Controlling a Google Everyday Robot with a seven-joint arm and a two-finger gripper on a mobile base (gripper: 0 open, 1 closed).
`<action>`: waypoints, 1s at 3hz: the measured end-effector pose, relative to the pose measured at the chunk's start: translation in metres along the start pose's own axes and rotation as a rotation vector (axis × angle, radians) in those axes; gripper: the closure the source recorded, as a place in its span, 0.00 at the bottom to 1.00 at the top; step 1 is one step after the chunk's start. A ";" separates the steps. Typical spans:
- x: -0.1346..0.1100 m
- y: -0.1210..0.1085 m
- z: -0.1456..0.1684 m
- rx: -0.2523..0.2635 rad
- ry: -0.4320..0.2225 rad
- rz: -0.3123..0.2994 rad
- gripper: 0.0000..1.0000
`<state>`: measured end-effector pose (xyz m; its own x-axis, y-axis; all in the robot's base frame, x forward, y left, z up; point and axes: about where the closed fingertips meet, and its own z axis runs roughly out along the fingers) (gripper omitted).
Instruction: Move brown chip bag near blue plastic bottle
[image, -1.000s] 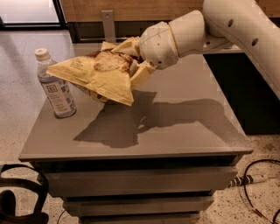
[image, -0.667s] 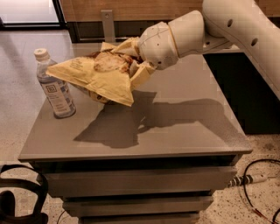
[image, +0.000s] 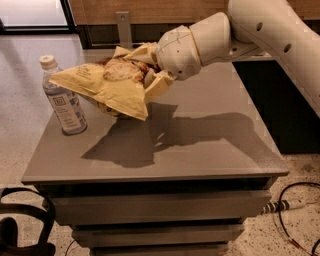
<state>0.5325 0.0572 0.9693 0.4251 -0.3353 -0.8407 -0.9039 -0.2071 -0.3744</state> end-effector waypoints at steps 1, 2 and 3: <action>-0.001 0.000 0.002 -0.004 -0.002 -0.001 0.13; -0.002 0.001 0.004 -0.007 -0.003 -0.002 0.00; -0.002 0.001 0.004 -0.008 -0.003 -0.003 0.00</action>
Offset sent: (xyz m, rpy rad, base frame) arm -0.0007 0.0018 -0.0001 -0.0001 0.0004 0.0035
